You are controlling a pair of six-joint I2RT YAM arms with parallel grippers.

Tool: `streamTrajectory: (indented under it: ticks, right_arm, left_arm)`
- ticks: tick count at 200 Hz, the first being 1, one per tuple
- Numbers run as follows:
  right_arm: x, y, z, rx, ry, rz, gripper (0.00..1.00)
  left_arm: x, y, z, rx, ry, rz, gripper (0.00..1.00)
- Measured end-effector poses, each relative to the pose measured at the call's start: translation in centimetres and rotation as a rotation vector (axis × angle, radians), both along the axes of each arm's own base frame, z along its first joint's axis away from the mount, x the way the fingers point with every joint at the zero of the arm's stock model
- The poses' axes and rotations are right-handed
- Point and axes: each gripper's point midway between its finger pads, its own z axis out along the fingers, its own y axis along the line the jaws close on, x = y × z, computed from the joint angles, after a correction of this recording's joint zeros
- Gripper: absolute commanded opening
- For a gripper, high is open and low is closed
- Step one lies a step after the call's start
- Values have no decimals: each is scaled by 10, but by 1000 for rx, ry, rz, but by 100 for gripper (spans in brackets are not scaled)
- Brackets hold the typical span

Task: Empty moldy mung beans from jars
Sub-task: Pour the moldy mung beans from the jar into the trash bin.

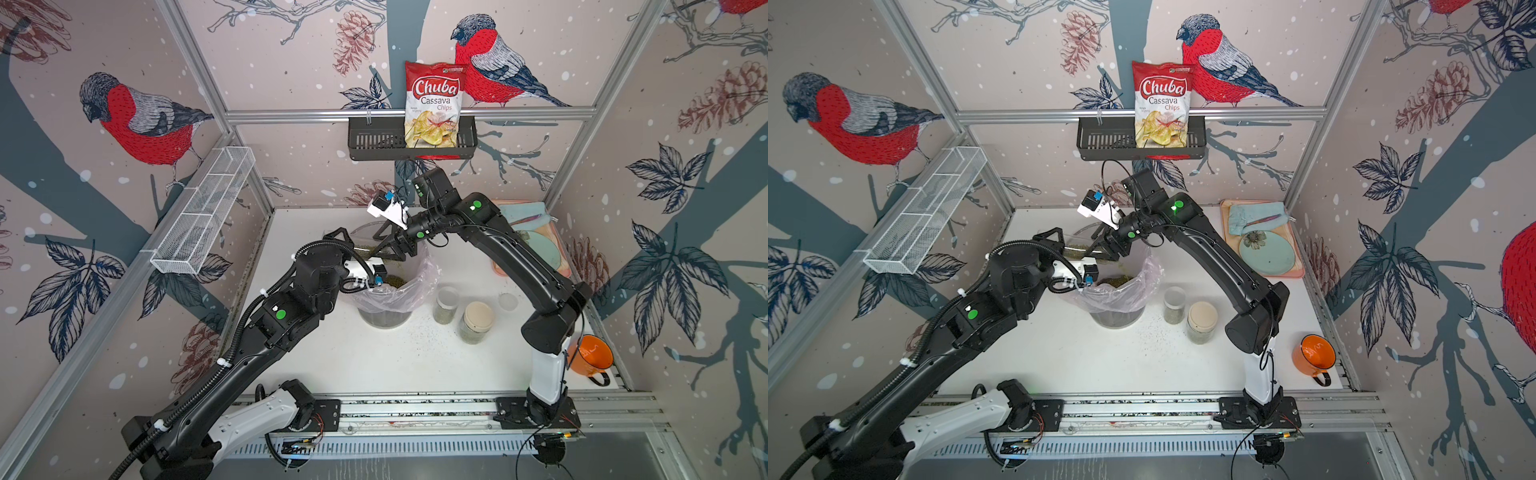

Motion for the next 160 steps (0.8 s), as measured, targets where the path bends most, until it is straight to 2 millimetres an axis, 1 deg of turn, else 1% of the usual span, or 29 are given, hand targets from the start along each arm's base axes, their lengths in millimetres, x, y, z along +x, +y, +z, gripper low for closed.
streamTrajectory:
  ticks: [45,103,160]
  right_arm:
    - [-1,7,1,-4,-27,7,66]
    - [-2,13,-13,-38,0,15,67]
    - [-2,13,-23,-59,-1,22,70]
  left_arm:
    - [-2,-2,0,0,-1,-8,39]
    - [-4,-1,-9,33,27,-5,39]
    - [-5,0,-14,62,43,-7,39]
